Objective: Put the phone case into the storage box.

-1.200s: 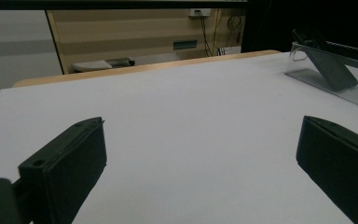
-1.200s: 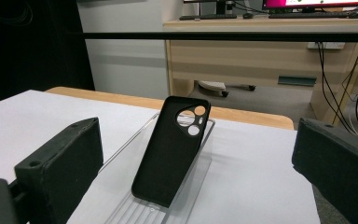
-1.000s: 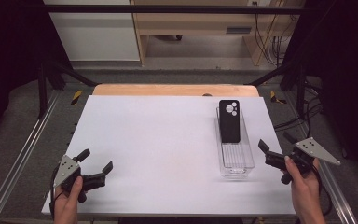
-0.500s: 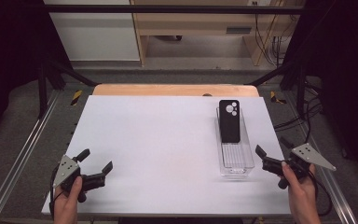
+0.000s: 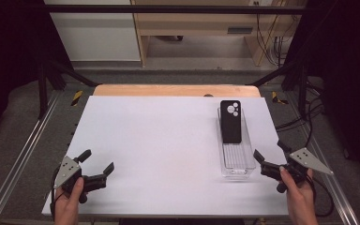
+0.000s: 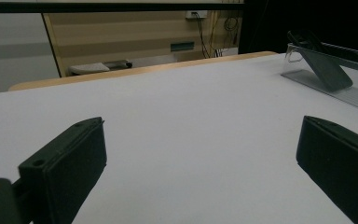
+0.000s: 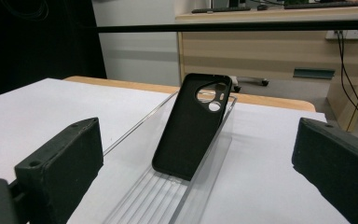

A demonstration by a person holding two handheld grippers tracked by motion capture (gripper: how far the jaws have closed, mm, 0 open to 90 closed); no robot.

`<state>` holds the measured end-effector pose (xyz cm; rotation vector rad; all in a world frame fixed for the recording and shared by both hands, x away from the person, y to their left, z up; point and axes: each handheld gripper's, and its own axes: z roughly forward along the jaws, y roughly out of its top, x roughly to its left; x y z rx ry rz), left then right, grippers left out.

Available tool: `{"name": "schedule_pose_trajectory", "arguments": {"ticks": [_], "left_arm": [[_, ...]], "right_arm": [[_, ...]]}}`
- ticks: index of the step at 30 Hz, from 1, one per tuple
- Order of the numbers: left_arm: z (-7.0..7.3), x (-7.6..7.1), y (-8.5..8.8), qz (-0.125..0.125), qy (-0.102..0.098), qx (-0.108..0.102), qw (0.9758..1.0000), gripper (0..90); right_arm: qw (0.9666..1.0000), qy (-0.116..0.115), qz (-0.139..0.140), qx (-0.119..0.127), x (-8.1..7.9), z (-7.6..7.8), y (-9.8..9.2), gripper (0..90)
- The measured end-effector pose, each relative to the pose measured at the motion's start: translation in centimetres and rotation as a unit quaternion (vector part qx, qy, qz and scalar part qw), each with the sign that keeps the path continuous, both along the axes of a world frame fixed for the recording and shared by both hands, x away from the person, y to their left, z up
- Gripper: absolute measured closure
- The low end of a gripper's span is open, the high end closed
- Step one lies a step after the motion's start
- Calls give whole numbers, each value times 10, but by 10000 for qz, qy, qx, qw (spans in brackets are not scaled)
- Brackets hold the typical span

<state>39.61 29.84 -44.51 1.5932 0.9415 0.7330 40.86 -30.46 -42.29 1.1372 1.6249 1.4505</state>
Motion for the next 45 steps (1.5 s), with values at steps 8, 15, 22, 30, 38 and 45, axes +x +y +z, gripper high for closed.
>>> {"name": "schedule_pose_trajectory", "arguments": {"ticks": [8,15,22,30,38,45], "left_arm": [[0,0,-1,-39,-5,10,10000,17],[0,0,-2,-88,-23,25,10000,17],[0,0,-2,-107,-25,39,9999,16],[0,0,-3,-145,-53,79,9999,16],[0,0,-5,-191,-85,135,9997,16],[0,0,-8,-265,-87,77,9996,16]], "right_arm": [[9999,26,107,-62,0,-5,8,23],[9998,33,206,-53,0,-11,15,23],[9995,22,301,-71,1,-14,20,23],[9991,-1,411,-71,2,-15,24,23],[9987,-5,508,-63,4,-16,30,23],[9983,-52,576,-36,9,-15,35,23]]}}
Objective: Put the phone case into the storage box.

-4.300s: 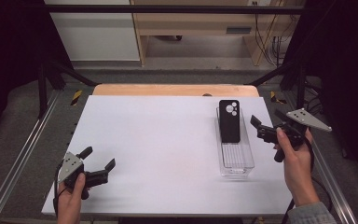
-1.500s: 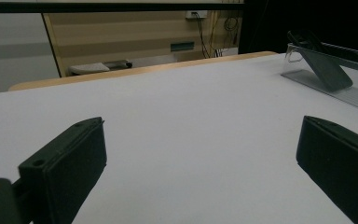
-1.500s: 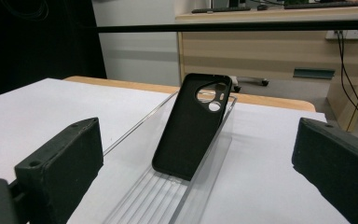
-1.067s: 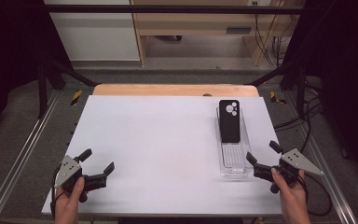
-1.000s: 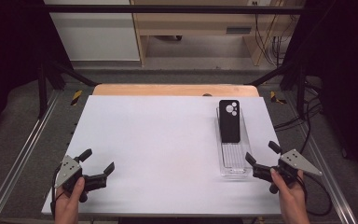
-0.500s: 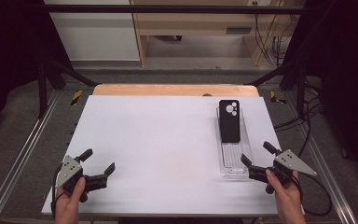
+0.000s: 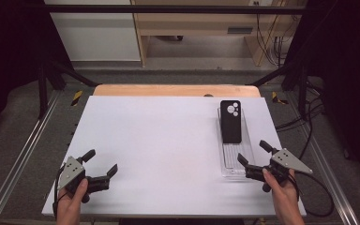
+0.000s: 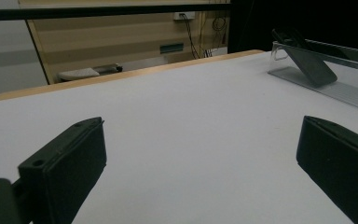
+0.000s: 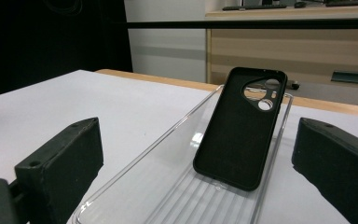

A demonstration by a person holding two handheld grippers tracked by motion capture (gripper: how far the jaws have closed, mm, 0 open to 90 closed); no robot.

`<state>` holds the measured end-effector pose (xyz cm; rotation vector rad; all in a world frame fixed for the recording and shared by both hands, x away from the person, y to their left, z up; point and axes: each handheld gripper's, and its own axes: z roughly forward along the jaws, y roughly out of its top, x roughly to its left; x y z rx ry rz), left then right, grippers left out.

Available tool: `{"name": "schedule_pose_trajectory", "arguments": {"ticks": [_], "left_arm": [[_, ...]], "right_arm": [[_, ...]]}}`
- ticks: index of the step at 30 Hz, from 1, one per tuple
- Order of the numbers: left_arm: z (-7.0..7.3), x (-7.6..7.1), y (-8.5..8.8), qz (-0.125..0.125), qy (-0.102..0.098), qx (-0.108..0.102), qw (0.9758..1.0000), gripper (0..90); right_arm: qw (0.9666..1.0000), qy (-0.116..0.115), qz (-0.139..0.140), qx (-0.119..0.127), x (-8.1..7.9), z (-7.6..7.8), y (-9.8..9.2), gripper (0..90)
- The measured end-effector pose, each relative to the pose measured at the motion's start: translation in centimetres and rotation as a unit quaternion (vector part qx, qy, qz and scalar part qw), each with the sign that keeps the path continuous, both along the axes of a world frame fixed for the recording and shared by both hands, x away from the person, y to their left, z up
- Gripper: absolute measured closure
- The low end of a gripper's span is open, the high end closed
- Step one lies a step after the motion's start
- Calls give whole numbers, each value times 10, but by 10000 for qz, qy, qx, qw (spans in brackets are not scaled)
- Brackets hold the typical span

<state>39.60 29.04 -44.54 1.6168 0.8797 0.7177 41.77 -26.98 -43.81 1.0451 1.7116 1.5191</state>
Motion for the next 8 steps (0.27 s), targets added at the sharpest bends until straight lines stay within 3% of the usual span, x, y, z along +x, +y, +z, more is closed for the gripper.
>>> {"name": "schedule_pose_trajectory", "arguments": {"ticks": [8], "left_arm": [[-1,1,-2,-66,35,-197,9998,16]], "right_arm": [[9998,-49,139,-104,3,-2,3,26]]}}
